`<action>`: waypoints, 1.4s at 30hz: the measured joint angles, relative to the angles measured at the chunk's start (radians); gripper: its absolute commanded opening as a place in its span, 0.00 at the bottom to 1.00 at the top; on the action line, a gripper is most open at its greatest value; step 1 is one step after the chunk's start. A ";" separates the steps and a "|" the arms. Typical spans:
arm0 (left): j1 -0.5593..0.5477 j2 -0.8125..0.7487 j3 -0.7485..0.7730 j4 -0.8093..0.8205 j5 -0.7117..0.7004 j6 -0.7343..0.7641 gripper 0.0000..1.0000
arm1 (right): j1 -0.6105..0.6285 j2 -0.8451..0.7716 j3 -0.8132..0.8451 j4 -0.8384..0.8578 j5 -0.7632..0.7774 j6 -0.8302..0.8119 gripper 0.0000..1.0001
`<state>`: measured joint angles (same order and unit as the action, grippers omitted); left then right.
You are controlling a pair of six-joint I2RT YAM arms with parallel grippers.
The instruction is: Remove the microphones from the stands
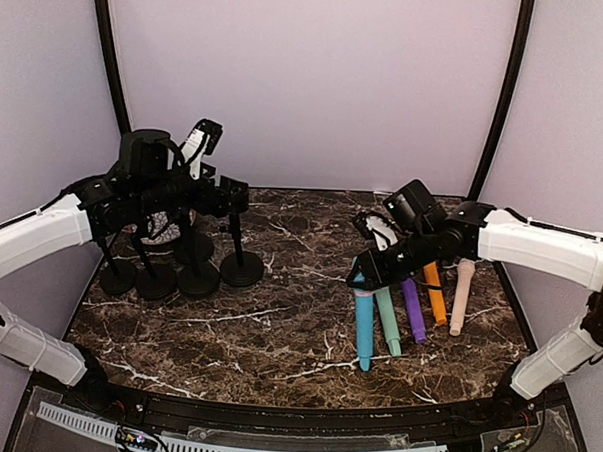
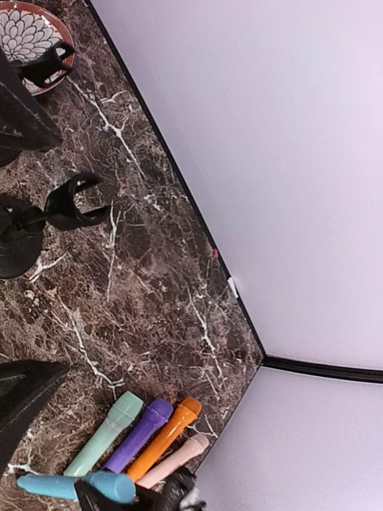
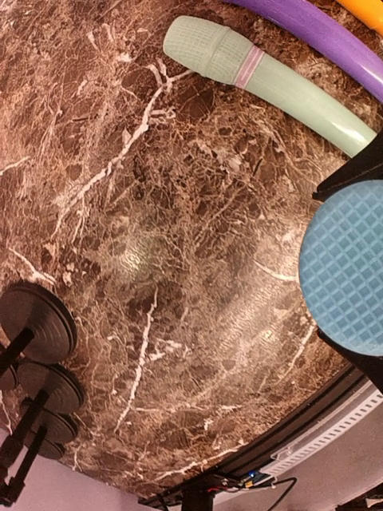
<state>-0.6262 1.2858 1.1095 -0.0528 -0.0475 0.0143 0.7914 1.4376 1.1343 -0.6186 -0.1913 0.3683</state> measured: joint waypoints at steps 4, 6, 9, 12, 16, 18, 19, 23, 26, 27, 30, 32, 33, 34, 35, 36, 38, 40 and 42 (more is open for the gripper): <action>0.067 -0.111 0.024 -0.086 0.040 -0.019 0.94 | -0.007 0.114 0.071 0.011 0.053 0.002 0.24; 0.122 -0.157 0.019 -0.123 0.046 -0.020 0.94 | -0.013 0.178 0.106 0.026 0.083 0.008 0.25; 0.179 -0.233 -0.047 -0.134 0.018 -0.017 0.94 | -0.023 0.280 0.157 0.058 0.122 0.017 0.25; 0.187 -0.334 -0.167 -0.132 -0.026 0.001 0.94 | -0.030 0.384 0.208 0.092 0.174 0.039 0.27; 0.187 -0.428 -0.266 -0.129 -0.087 0.034 0.94 | -0.036 0.481 0.246 0.128 0.238 0.070 0.31; 0.187 -0.454 -0.282 -0.119 -0.116 0.051 0.94 | -0.038 0.511 0.249 0.148 0.269 0.089 0.34; 0.187 -0.459 -0.283 -0.117 -0.125 0.056 0.94 | -0.039 0.520 0.249 0.154 0.282 0.098 0.35; 0.187 -0.459 -0.284 -0.105 -0.152 0.065 0.94 | -0.042 0.545 0.248 0.177 0.317 0.125 0.44; 0.187 -0.459 -0.286 -0.104 -0.155 0.065 0.94 | -0.045 0.546 0.248 0.190 0.332 0.139 0.51; 0.187 -0.459 -0.286 -0.104 -0.155 0.065 0.94 | -0.045 0.546 0.248 0.199 0.338 0.142 0.53; 0.187 -0.459 -0.287 -0.101 -0.152 0.064 0.94 | -0.046 0.547 0.248 0.215 0.351 0.147 0.60; 0.187 -0.459 -0.288 -0.101 -0.149 0.064 0.94 | -0.047 0.547 0.248 0.222 0.356 0.146 0.63; 0.187 -0.457 -0.288 -0.100 -0.147 0.061 0.94 | -0.047 0.547 0.248 0.225 0.358 0.144 0.64; 0.187 -0.455 -0.288 -0.100 -0.145 0.060 0.94 | -0.047 0.547 0.248 0.227 0.361 0.144 0.64; 0.187 -0.454 -0.288 -0.099 -0.143 0.059 0.94 | -0.047 0.547 0.248 0.228 0.364 0.143 0.65; 0.187 -0.453 -0.288 -0.098 -0.142 0.057 0.94 | -0.047 0.547 0.248 0.229 0.366 0.143 0.65; 0.187 -0.450 -0.288 -0.098 -0.139 0.056 0.94 | -0.049 0.546 0.248 0.230 0.369 0.141 0.66; 0.187 -0.448 -0.288 -0.098 -0.137 0.053 0.94 | -0.051 0.546 0.247 0.230 0.372 0.139 0.67; 0.187 -0.445 -0.288 -0.098 -0.137 0.050 0.95 | -0.052 0.536 0.238 0.234 0.374 0.137 0.70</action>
<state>-0.4393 0.8406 0.8219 -0.1509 -0.1848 0.0643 0.7395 1.9736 1.3720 -0.3843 0.1825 0.5049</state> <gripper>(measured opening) 0.937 0.671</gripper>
